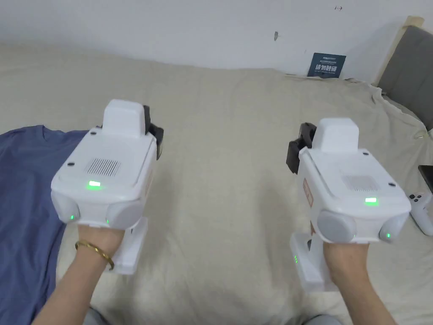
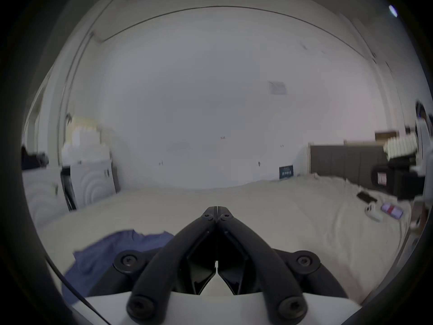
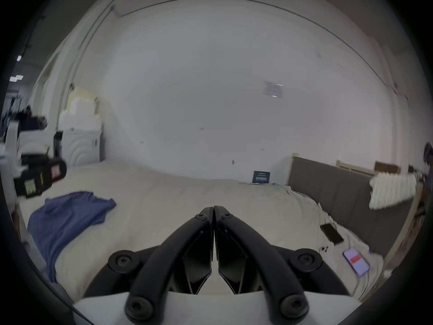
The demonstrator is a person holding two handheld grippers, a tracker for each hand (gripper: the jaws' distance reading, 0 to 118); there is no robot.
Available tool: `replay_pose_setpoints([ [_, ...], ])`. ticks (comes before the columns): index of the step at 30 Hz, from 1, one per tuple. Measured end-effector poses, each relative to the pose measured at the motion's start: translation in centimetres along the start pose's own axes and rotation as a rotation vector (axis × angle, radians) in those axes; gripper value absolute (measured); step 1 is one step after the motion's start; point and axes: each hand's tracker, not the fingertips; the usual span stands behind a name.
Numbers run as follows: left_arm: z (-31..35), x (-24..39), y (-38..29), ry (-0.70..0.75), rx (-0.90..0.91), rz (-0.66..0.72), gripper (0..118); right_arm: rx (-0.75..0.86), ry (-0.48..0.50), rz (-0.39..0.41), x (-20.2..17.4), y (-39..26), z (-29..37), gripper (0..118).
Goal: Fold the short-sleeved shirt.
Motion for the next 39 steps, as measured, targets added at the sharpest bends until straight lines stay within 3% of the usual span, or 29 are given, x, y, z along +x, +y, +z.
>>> replay_pose_setpoints([
  [4,1.3,0.7,-1.9,-0.005,-0.037,0.004,0,-0.023,-0.003,-0.037,0.3,-2.1,1.0,1],
  [11,1.7,1.1,-2.8,-0.011,-0.065,0.016,0,-0.087,0.006,-0.026,0.1,-3.9,1.2,1],
  [39,1.8,1.8,-3.4,-0.030,-0.076,-0.039,0,-0.076,0.003,-0.002,-0.2,-4.0,1.7,1],
])
